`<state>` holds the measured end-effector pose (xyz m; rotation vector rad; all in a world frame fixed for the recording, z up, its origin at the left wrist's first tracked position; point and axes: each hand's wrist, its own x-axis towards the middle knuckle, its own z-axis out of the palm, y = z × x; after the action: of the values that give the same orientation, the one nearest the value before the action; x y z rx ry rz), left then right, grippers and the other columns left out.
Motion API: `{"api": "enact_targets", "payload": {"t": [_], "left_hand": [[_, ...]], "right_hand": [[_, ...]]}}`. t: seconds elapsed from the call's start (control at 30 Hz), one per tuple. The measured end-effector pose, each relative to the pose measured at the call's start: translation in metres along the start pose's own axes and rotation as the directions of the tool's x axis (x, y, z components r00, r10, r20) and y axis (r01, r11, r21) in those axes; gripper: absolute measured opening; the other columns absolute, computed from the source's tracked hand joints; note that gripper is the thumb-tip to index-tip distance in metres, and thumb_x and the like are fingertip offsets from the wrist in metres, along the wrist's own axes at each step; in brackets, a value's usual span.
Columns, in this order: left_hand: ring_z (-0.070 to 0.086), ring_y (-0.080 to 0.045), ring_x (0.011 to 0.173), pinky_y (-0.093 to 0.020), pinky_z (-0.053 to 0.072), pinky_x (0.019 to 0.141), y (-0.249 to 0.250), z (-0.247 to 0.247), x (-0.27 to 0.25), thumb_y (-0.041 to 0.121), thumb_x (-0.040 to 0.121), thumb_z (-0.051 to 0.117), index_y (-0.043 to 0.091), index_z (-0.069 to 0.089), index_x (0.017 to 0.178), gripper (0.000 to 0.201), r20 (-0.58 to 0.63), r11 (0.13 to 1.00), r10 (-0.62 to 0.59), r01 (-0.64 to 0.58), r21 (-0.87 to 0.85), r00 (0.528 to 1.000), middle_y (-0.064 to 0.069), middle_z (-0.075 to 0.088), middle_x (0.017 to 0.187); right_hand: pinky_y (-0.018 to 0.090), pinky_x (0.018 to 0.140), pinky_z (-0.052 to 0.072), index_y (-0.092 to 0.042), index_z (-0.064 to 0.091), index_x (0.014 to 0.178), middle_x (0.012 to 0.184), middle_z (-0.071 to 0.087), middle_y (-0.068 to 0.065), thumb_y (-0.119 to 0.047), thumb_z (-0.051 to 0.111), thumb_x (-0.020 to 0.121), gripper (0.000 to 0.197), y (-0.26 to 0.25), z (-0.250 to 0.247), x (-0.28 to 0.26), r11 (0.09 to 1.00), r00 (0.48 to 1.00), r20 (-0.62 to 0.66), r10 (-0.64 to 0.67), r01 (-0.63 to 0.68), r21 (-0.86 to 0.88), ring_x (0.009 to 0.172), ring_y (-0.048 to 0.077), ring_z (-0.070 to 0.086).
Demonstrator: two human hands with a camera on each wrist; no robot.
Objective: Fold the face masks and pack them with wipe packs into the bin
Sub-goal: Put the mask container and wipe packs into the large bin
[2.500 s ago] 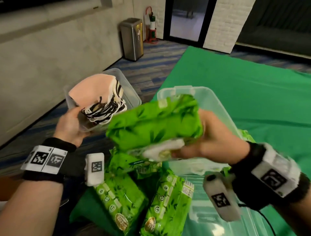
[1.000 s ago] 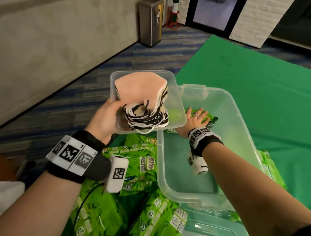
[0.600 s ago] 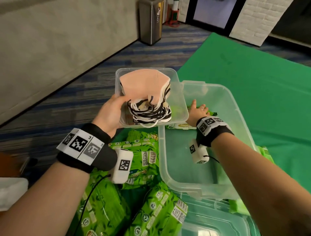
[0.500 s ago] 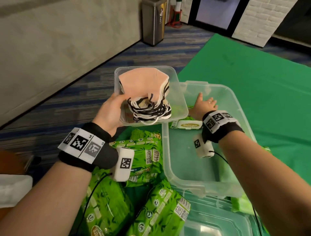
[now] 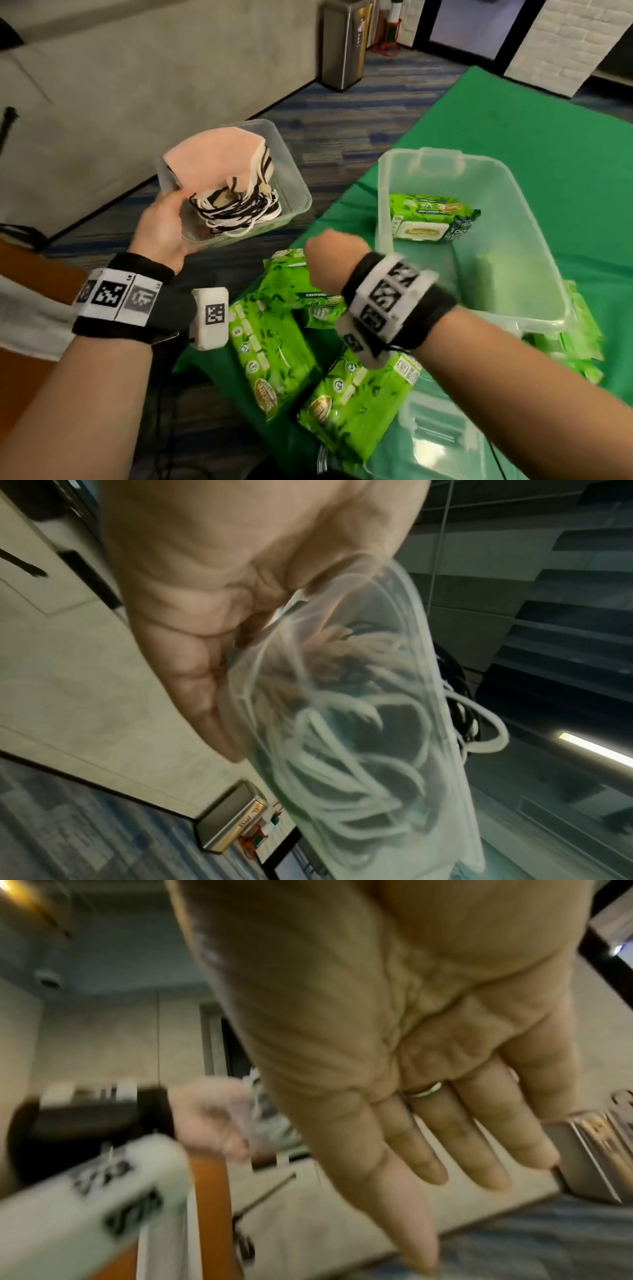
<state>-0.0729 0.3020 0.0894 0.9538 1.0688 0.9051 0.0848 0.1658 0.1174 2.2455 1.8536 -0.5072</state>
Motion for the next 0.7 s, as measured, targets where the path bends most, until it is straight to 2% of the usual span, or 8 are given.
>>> {"api": "enact_targets", "payload": {"t": [0.03,0.1,0.17,0.23,0.37,0.5,0.7], "left_hand": [[0.069,-0.009,0.074,-0.028,0.058,0.057,-0.002,-0.008,-0.003,0.026,0.096,0.045,0.018,0.054,0.123,0.030,-0.014,1.000,-0.010,0.010,-0.001,1.000,0.008,0.072,0.083],[0.068,-0.012,0.080,-0.028,0.057,0.057,-0.006,-0.021,-0.007,0.028,0.095,0.046,0.021,0.058,0.116,0.026,-0.034,1.000,-0.030,0.030,0.005,0.999,0.005,0.070,0.091],[0.066,-0.012,0.082,-0.027,0.057,0.056,-0.011,-0.027,-0.012,0.027,0.095,0.045,0.022,0.060,0.108,0.020,-0.045,0.999,-0.046,0.045,-0.004,0.998,0.005,0.069,0.090],[0.067,-0.008,0.078,-0.025,0.056,0.053,-0.016,-0.031,-0.016,0.025,0.097,0.042,0.023,0.058,0.114,0.023,-0.043,0.999,-0.050,0.050,-0.009,0.998,0.007,0.069,0.090],[0.066,-0.007,0.077,-0.025,0.055,0.050,-0.022,-0.036,-0.019,0.022,0.098,0.040,0.021,0.049,0.132,0.035,-0.042,0.998,-0.054,0.053,-0.015,0.998,0.005,0.066,0.098],[0.066,-0.008,0.075,-0.024,0.054,0.048,-0.025,-0.037,-0.021,0.022,0.098,0.041,0.018,0.047,0.134,0.037,-0.048,0.998,-0.057,0.056,-0.024,0.997,0.004,0.066,0.096],[0.064,-0.016,0.088,-0.026,0.055,0.051,-0.023,-0.042,-0.022,0.023,0.097,0.041,0.019,0.047,0.134,0.037,-0.034,0.999,-0.050,0.049,-0.024,0.998,-0.004,0.065,0.109]], "right_hand": [[0.039,0.092,0.041,-0.003,0.053,0.123,0.132,0.050,0.019,-0.012,0.038,0.094,0.033,-0.008,0.020,0.010,0.999,0.998,0.064,0.030,-0.028,-0.029,0.123,0.035,0.047],[0.047,0.107,0.026,-0.002,0.035,0.139,0.148,0.024,0.026,-0.016,0.037,0.096,0.045,-0.017,0.058,0.030,0.992,0.981,0.156,0.116,-0.108,-0.061,0.137,0.043,0.022],[0.054,0.110,0.016,-0.002,0.021,0.143,0.151,0.009,0.030,-0.012,0.035,0.096,0.050,-0.020,0.086,0.045,0.993,0.987,0.110,0.114,-0.109,-0.051,0.139,0.047,0.009],[0.060,0.109,0.014,0.000,0.017,0.142,0.151,0.008,0.031,-0.005,0.032,0.096,0.049,-0.019,0.104,0.052,0.996,0.999,0.000,0.054,-0.054,-0.068,0.138,0.049,0.006],[0.066,0.106,0.016,0.000,0.012,0.143,0.150,0.009,0.032,-0.005,0.032,0.096,0.052,-0.013,0.117,0.057,0.987,0.996,-0.084,0.000,-0.014,-0.163,0.136,0.053,0.009],[0.064,0.100,0.024,-0.001,0.014,0.143,0.144,0.021,0.033,-0.003,0.025,0.097,0.047,-0.013,0.110,0.065,0.980,0.996,-0.091,0.000,-0.018,-0.199,0.130,0.054,0.022],[0.061,0.098,0.030,0.004,0.025,0.134,0.135,0.036,0.029,-0.010,0.048,0.090,0.052,-0.007,0.099,0.071,0.963,0.995,-0.086,-0.052,0.028,-0.266,0.123,0.049,0.036]]}}
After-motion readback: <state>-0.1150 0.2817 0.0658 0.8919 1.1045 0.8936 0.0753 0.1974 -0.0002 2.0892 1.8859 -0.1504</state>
